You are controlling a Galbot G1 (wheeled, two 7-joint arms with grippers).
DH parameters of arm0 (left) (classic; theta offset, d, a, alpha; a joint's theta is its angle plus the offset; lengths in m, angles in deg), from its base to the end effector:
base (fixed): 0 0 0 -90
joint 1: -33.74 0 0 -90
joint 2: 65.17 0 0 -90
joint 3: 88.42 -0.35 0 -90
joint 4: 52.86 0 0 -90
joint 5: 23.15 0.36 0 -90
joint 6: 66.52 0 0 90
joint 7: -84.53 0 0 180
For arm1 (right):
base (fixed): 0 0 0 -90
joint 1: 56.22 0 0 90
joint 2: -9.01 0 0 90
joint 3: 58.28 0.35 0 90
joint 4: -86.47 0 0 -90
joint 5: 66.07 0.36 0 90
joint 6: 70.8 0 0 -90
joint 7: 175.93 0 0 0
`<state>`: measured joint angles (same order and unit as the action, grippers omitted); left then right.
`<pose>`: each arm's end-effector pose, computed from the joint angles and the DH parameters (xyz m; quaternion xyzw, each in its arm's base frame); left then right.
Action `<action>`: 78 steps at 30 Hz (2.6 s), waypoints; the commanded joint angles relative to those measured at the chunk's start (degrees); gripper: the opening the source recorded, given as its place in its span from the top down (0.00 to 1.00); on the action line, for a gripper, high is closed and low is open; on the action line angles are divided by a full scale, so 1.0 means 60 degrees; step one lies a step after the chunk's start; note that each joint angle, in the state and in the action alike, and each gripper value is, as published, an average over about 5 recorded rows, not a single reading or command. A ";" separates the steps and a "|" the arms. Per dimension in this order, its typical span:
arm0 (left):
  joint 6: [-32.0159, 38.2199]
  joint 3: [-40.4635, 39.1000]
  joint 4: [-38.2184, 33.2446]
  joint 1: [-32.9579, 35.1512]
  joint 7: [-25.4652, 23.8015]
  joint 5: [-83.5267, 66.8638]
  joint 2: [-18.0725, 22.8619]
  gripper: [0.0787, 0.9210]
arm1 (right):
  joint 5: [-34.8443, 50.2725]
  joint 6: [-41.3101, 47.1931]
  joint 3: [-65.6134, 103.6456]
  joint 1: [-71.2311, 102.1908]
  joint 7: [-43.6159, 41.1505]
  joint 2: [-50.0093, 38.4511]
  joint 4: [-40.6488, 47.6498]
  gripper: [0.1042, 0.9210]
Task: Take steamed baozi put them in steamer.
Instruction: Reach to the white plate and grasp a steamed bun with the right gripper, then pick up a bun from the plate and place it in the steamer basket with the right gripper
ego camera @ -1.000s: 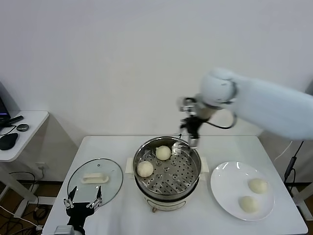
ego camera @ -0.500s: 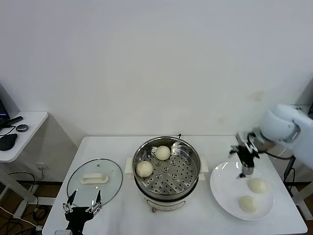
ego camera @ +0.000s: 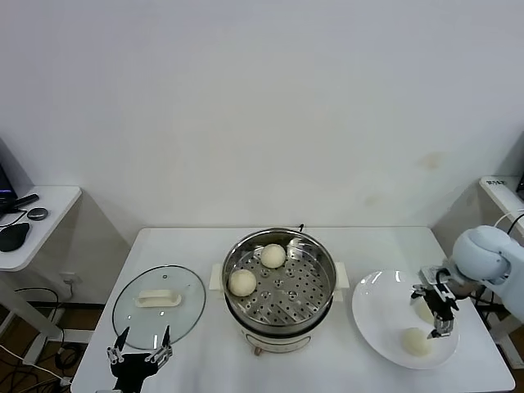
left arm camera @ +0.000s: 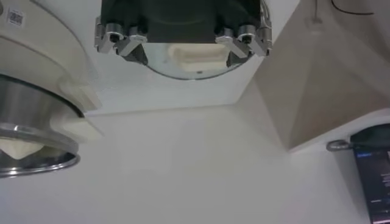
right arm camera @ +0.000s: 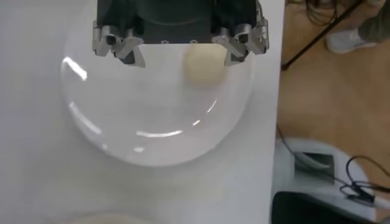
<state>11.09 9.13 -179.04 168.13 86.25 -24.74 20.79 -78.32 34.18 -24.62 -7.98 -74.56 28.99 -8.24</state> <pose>0.1118 0.0478 -0.2976 0.0490 -0.9818 -0.0548 0.1749 0.4082 -0.1991 -0.1586 0.5310 -0.4741 0.5211 0.4710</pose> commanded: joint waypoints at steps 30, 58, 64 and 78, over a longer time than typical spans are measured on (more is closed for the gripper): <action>-0.0087 0.0074 0.0492 -0.0382 -0.0054 -0.0060 -0.0073 0.12 | -0.1466 -0.0536 0.1145 0.1982 0.0340 0.1043 0.1237 0.12; -0.0077 0.0064 0.0691 -0.0519 -0.0058 -0.0069 -0.0073 0.12 | -0.1428 -0.0031 0.1106 0.2070 0.0830 0.1185 0.1366 0.34; -0.0075 0.0042 0.0691 -0.0542 -0.0058 -0.0057 -0.0068 0.12 | -0.1269 -0.0018 0.1167 0.2013 0.0805 0.1125 0.1305 0.45; -0.0039 -0.0024 0.0622 -0.0756 0.0007 0.0170 -0.0024 0.12 | 0.1016 0.0313 -0.1379 -0.3190 0.0527 0.1148 0.1068 0.58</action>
<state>10.71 8.77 -175.02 163.76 86.10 -24.58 20.66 -81.22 35.21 -21.85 -5.21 -70.65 35.12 -1.57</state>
